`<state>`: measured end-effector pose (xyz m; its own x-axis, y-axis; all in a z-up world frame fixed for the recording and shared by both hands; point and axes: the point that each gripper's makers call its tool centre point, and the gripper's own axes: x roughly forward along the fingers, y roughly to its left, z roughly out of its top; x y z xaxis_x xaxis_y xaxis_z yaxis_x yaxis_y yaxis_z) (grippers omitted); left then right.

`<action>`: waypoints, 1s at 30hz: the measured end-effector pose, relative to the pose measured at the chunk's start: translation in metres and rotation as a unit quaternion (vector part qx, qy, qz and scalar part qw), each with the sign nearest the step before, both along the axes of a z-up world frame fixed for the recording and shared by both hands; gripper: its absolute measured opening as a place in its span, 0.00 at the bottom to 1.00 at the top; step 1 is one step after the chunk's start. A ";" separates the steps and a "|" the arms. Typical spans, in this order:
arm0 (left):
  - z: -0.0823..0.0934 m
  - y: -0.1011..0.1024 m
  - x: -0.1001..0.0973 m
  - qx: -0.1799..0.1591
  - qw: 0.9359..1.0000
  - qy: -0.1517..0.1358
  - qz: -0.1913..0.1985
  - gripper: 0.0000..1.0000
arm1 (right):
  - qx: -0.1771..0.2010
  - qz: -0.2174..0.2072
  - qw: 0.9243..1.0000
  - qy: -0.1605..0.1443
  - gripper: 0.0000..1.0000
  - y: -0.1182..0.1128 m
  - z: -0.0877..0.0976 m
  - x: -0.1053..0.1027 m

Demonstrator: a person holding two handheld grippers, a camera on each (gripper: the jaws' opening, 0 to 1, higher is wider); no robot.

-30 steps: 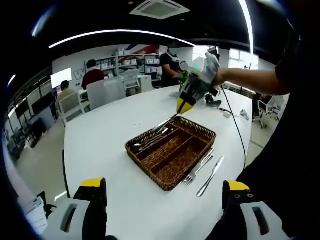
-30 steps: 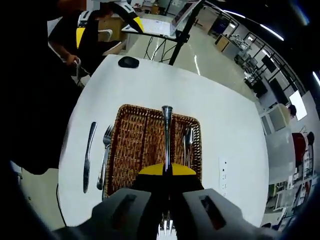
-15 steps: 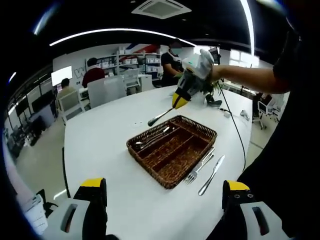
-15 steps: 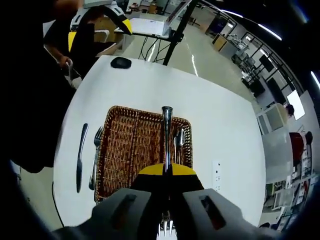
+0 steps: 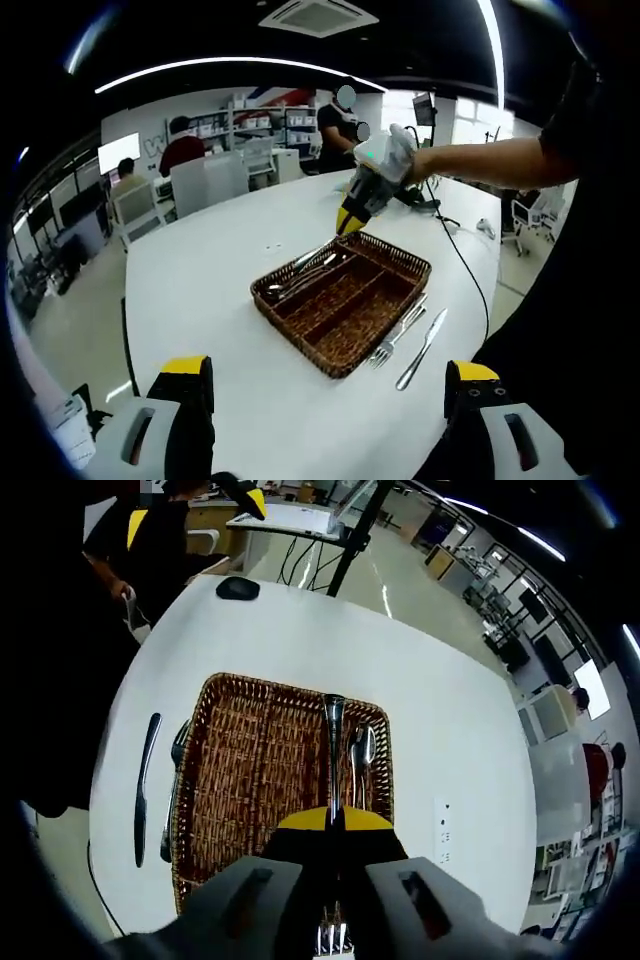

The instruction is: Arrange the knives, forks, and spoons in their matching storage slots by inserting each utensil handle-first until every utensil is classified and aligned in the correct compartment

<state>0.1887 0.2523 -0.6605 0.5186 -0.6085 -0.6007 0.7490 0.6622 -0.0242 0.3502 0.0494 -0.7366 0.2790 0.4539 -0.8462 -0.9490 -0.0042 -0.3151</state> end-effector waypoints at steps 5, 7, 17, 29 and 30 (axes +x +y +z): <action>-0.001 0.004 -0.001 0.003 1.000 0.002 0.003 1.00 | 0.000 -0.004 1.000 0.013 0.00 0.000 -0.024 0.001; -0.002 0.006 -0.003 0.004 1.000 0.004 0.005 1.00 | 0.000 -0.003 1.000 0.020 0.00 0.002 -0.034 0.001; -0.006 0.018 -0.004 0.014 1.000 0.010 0.015 1.00 | 0.010 -0.008 0.999 0.043 0.00 0.013 -0.078 0.006; -0.011 0.013 -0.004 0.016 1.000 0.015 0.013 1.00 | -0.020 -0.026 0.999 0.042 0.00 0.007 -0.122 0.015; -0.011 0.012 -0.004 0.016 1.000 0.015 0.013 1.00 | -0.025 -0.023 0.999 0.043 0.00 0.006 -0.126 0.014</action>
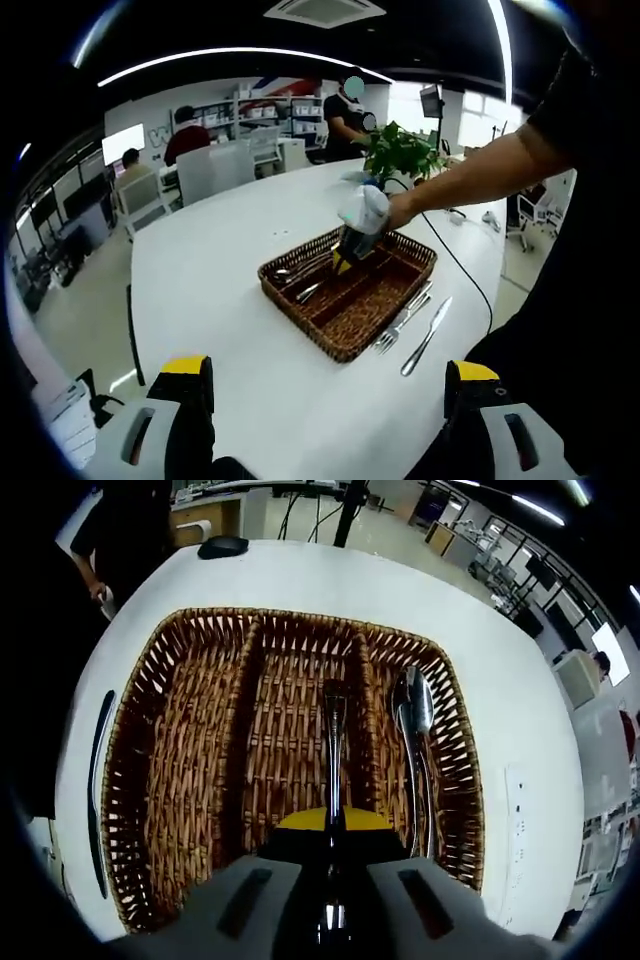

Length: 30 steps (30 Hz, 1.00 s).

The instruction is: Arrange the knives, forks, and spoons in their matching storage slots by inserting each utensil handle-first until every utensil is classified and aligned in the correct compartment

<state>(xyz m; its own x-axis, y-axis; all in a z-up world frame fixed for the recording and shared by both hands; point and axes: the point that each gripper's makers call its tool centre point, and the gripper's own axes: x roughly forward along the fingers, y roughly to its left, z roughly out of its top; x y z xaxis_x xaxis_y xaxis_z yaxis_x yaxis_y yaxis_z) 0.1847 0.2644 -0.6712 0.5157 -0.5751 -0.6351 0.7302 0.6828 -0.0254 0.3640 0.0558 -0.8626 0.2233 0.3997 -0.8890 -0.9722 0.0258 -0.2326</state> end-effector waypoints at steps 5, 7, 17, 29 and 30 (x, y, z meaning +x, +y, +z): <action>-0.002 -0.004 0.001 -0.001 1.000 0.001 -0.001 1.00 | -0.006 0.017 1.000 -0.024 0.00 -0.001 -0.003 0.000; -0.002 -0.007 0.001 -0.001 1.000 0.002 -0.003 1.00 | 0.000 0.026 0.999 -0.034 0.01 -0.002 -0.002 0.001; 0.008 -0.023 0.006 -0.004 1.000 -0.014 -0.016 1.00 | 0.060 -0.008 0.998 -0.016 0.27 0.008 0.041 -0.010; 0.021 -0.048 0.011 -0.015 0.999 -0.047 -0.021 1.00 | 0.179 -0.188 0.965 -0.032 0.96 -0.036 0.128 -0.006; 0.021 -0.049 0.011 -0.015 0.999 -0.048 -0.021 1.00 | 0.192 -0.196 0.961 -0.028 0.99 -0.036 0.132 -0.007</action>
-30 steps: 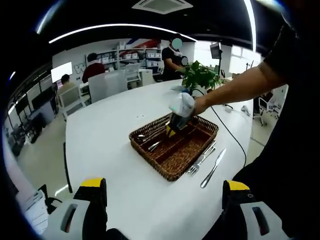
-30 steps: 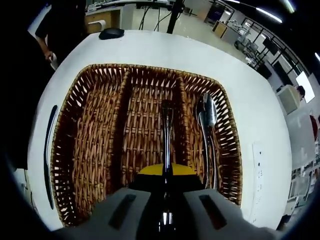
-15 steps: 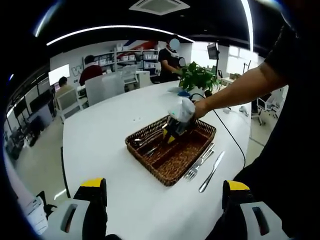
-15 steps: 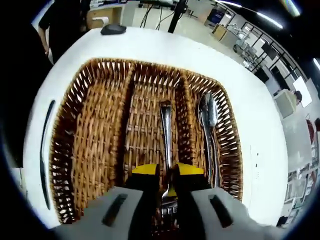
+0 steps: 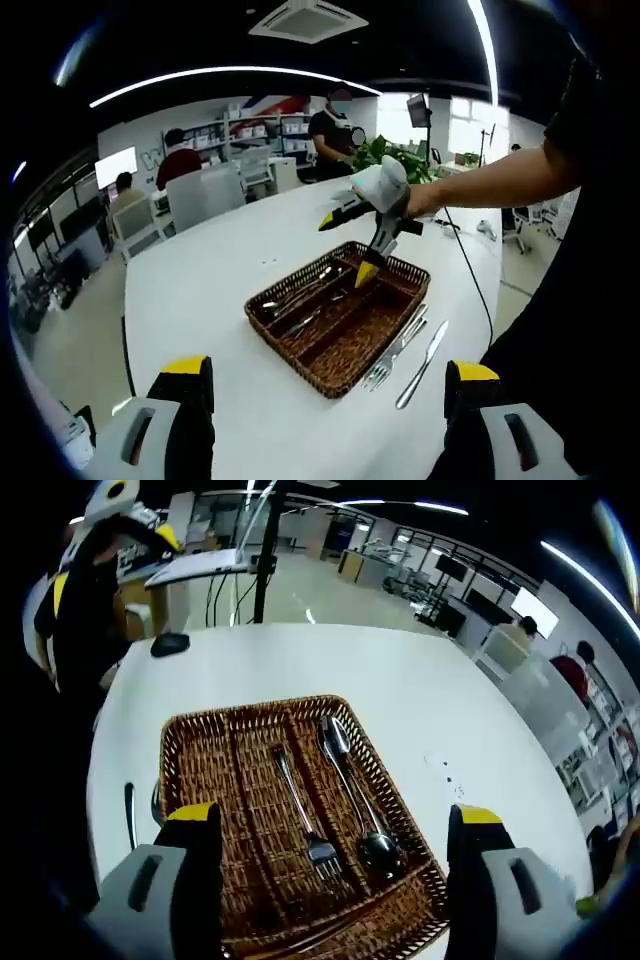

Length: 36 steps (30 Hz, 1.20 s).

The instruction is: Arrange the knives, forks, and spoons in their matching storage slots by inserting each utensil handle-first until every utensil is classified and aligned in the correct compartment

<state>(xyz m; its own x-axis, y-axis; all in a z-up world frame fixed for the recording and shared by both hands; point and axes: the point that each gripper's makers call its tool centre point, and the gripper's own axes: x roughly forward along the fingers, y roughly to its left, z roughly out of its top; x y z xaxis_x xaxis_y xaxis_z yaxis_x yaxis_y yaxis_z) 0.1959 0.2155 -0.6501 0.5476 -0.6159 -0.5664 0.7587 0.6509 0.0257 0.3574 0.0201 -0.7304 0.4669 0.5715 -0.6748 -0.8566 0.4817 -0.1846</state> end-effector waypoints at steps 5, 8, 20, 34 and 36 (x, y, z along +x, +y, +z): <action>0.008 -0.015 0.003 -0.014 1.000 -0.015 -0.002 1.00 | 0.044 -0.054 0.997 -0.021 0.99 -0.031 0.031 -0.019; 0.012 -0.022 0.006 -0.025 0.999 -0.026 0.003 1.00 | 0.064 -0.072 0.995 -0.019 0.99 -0.042 0.041 -0.031; 0.031 -0.043 0.013 -0.055 0.995 -0.068 0.049 1.00 | 0.194 -0.181 0.963 -0.034 0.99 -0.121 0.101 -0.106; 0.048 -0.060 0.003 -0.055 0.994 -0.084 0.041 1.00 | 0.194 -0.226 0.953 -0.058 0.99 -0.170 0.112 -0.166; 0.046 -0.059 -0.002 -0.055 0.994 -0.084 0.041 1.00 | 0.181 -0.223 0.956 -0.053 0.99 -0.173 0.108 -0.169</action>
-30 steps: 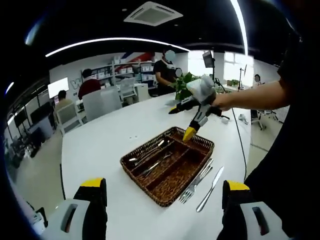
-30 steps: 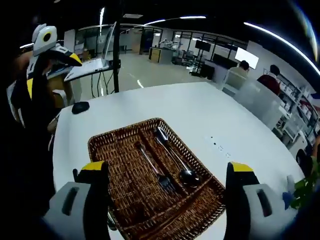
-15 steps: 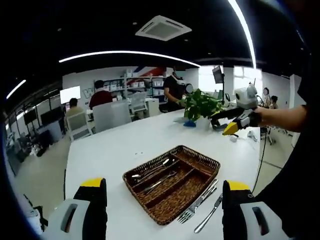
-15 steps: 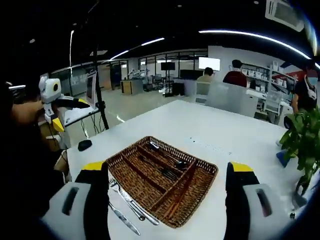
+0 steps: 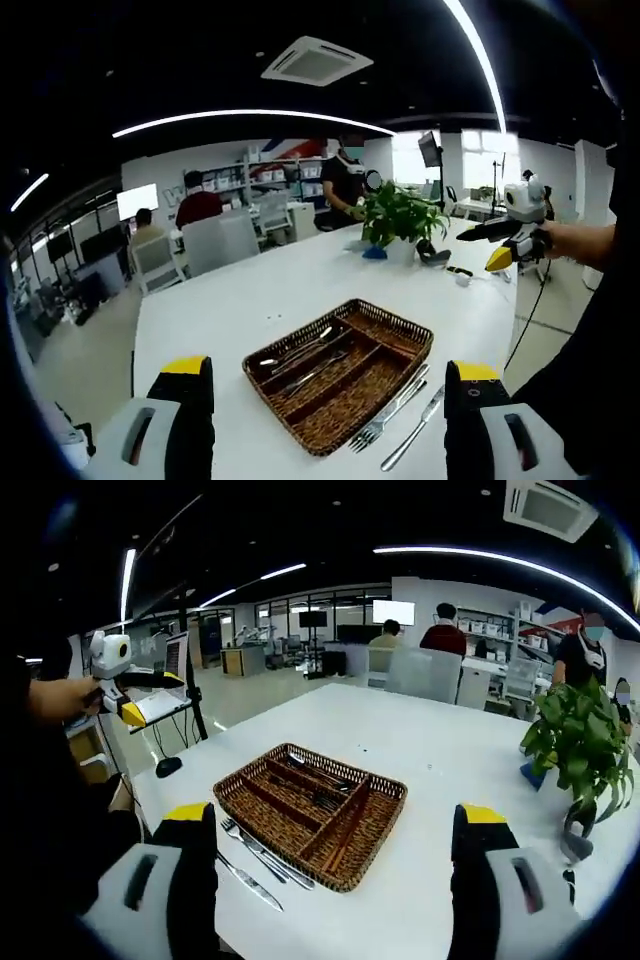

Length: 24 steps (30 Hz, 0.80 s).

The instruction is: Arrange the knives, forks, and spoons in their matching storage slots by inserting each utensil handle-first until every utensil is classified and aligned in the correct compartment

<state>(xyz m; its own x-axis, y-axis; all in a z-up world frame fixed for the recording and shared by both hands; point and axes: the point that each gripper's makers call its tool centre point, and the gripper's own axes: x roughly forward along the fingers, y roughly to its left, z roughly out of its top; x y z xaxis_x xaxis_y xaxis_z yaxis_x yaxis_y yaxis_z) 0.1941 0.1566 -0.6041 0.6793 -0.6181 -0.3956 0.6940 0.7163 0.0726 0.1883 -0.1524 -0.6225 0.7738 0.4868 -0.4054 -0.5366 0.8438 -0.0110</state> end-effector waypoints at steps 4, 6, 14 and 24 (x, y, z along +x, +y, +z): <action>-0.015 0.012 -0.011 0.020 1.000 0.016 0.011 1.00 | -0.041 0.018 0.999 0.021 0.99 -0.002 -0.008 -0.004; -0.021 0.019 -0.016 0.033 0.999 0.023 0.016 1.00 | -0.050 0.023 0.998 0.023 0.99 -0.001 -0.007 -0.004; -0.030 0.028 -0.018 0.037 0.999 0.028 0.018 1.00 | -0.062 0.024 0.997 0.037 0.99 -0.007 -0.015 -0.005; -0.002 0.020 -0.029 0.066 0.996 0.028 -0.045 1.00 | -0.066 0.018 0.997 0.037 0.99 -0.010 -0.018 -0.008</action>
